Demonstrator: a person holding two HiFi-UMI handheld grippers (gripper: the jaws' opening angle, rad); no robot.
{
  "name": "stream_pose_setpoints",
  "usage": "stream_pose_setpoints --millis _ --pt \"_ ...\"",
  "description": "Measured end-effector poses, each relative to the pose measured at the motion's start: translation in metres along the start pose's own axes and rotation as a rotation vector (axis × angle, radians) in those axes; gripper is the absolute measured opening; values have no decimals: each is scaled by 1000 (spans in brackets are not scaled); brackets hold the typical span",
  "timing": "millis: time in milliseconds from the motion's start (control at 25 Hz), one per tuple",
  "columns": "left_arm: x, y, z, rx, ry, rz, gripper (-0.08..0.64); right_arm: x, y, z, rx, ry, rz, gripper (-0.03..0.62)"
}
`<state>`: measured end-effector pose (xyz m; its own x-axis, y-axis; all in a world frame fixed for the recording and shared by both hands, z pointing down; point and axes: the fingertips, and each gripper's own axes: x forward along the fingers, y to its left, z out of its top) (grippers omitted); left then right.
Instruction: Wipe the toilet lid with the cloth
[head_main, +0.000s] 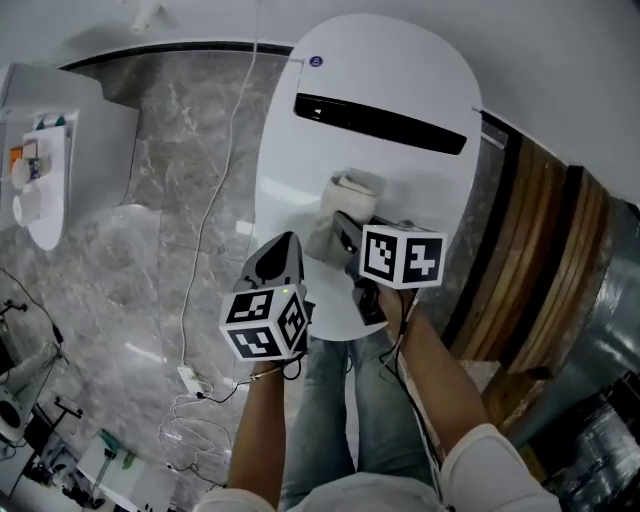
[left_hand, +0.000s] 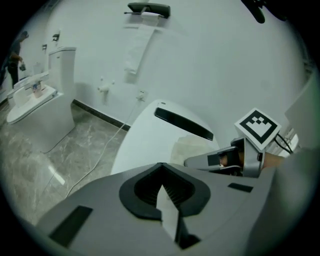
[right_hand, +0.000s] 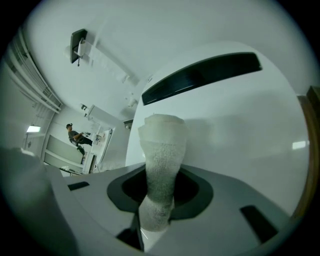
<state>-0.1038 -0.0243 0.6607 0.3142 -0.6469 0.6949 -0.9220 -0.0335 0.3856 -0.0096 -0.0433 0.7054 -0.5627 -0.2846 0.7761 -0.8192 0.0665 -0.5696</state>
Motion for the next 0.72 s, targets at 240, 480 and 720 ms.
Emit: stream_pose_setpoints --millis 240,480,720 --pt "45 -89 -12 114 77 -133 11 -66 -93 -3 103 -66 -102 98" --pt "62 -161 -45 214 151 -245 11 -117 -166 -27 180 -99 -199 98" --pt "49 -155 -46 225 134 -228 11 -132 -173 -33 205 -113 -225 97"
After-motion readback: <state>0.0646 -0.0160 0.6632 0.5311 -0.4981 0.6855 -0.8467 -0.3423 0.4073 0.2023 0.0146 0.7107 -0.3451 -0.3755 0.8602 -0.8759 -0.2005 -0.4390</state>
